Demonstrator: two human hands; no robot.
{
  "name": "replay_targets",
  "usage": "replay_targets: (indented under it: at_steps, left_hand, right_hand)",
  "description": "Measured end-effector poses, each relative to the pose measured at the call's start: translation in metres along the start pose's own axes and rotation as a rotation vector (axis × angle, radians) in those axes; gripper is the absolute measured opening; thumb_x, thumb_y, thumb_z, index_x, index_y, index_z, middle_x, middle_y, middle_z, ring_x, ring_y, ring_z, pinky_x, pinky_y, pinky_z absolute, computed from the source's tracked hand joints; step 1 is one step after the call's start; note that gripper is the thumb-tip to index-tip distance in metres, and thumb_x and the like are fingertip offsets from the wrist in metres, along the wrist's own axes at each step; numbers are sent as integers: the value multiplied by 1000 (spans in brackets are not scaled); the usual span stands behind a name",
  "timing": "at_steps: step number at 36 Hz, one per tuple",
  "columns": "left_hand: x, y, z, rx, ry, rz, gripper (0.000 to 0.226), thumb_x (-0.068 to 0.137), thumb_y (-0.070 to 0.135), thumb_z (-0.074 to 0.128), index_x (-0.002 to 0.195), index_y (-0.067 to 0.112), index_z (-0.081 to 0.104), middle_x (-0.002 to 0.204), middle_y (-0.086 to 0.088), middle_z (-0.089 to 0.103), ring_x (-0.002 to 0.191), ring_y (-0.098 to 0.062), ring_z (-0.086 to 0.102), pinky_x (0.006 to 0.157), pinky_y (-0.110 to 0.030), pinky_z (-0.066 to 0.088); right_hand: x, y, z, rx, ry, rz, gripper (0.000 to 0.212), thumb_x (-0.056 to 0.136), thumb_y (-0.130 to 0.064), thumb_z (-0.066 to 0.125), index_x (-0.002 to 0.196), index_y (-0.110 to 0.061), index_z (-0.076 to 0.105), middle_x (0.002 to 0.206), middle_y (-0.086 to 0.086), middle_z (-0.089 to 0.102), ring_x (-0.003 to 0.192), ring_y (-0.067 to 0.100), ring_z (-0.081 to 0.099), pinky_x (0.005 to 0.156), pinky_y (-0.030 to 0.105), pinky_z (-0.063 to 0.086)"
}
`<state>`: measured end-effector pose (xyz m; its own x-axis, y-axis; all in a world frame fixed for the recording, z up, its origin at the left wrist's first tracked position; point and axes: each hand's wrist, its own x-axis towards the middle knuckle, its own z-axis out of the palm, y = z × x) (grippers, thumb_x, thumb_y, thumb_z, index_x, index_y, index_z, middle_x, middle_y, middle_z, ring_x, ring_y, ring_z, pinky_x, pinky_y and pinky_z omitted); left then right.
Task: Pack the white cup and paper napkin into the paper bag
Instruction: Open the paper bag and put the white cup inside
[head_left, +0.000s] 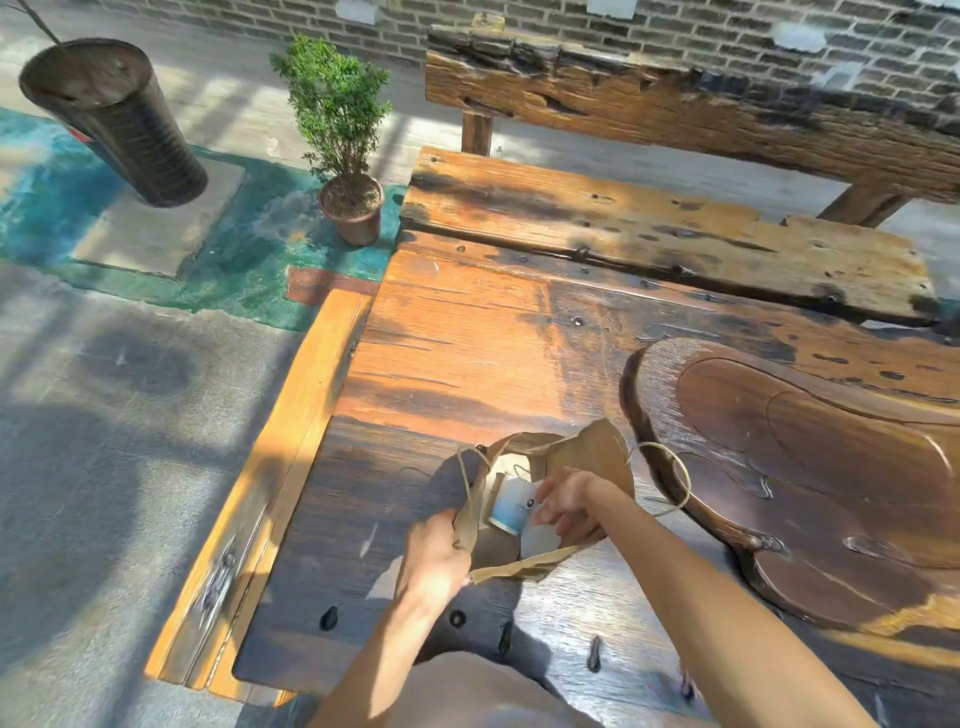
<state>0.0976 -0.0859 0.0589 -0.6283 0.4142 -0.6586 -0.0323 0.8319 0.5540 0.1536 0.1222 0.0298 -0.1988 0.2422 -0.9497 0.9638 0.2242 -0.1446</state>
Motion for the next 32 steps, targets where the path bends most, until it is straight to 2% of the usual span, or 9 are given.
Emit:
replay_targets:
  at_steps: [5,10,14,18,20,23,25,29,32]
  left_hand:
    - [2,-11,3,-9,-21,-21,24,90,-3,51,106,10,65,103,-14,70,78,-25,74,65,-29,62]
    - [0,-11,7,-21,-7,16,28,93,1,45,105,15,65,95,-6,65,59,-6,58,53,-18,55]
    - [2,-8,5,-29,-13,18,25,94,5,46,107,14,66,100,-11,69,68,-15,63,58,-23,61]
    - [4,-9,0,-39,-24,16,24,95,9,49,108,17,67,99,-6,71,78,-19,68,69,-32,63]
    - [5,-11,-3,-41,-26,19,22,95,13,50,104,19,69,96,-3,72,81,-19,70,76,-38,62]
    - [9,-11,-6,-31,-42,29,20,96,19,51,103,20,69,96,-1,73,82,-18,71,78,-35,60]
    - [11,-9,-9,-43,-65,7,19,96,21,52,107,19,68,100,-2,73,84,-18,71,78,-28,59]
    - [16,-7,-14,-85,-110,2,13,94,21,57,101,16,66,93,0,69,80,-16,70,71,-27,62]
    - [17,-5,-16,-77,-134,38,13,92,24,62,103,18,66,91,6,66,75,-7,64,54,-8,50]
  right_hand:
    - [21,-2,-6,-199,237,-65,48,75,-17,85,113,-14,56,122,6,60,114,19,59,82,26,52]
    - [33,-1,-5,-346,270,-58,54,83,-19,75,131,-8,53,133,11,58,124,27,56,98,34,47]
    - [46,1,-5,-481,243,-57,59,87,-21,70,139,-8,44,140,10,50,133,24,46,106,31,41]
    - [53,-2,-4,-613,167,-23,42,88,-23,65,126,-16,49,119,7,62,112,19,56,92,28,47]
    - [59,-4,-7,-686,115,-26,30,91,-23,63,120,-16,56,122,9,66,95,12,47,91,26,44]
    - [60,-10,-11,-636,74,-29,53,94,-23,65,141,-5,50,145,12,54,105,14,50,91,26,39]
    - [63,-12,-8,-655,68,-36,68,87,-22,74,145,-5,44,147,11,51,128,23,53,104,30,40]
    - [101,-3,1,-639,94,-33,100,63,-25,90,146,-7,38,145,10,51,134,29,49,109,40,45]
    - [101,-6,6,-674,133,-33,82,67,-25,88,139,-13,51,140,5,56,132,27,52,106,38,47]
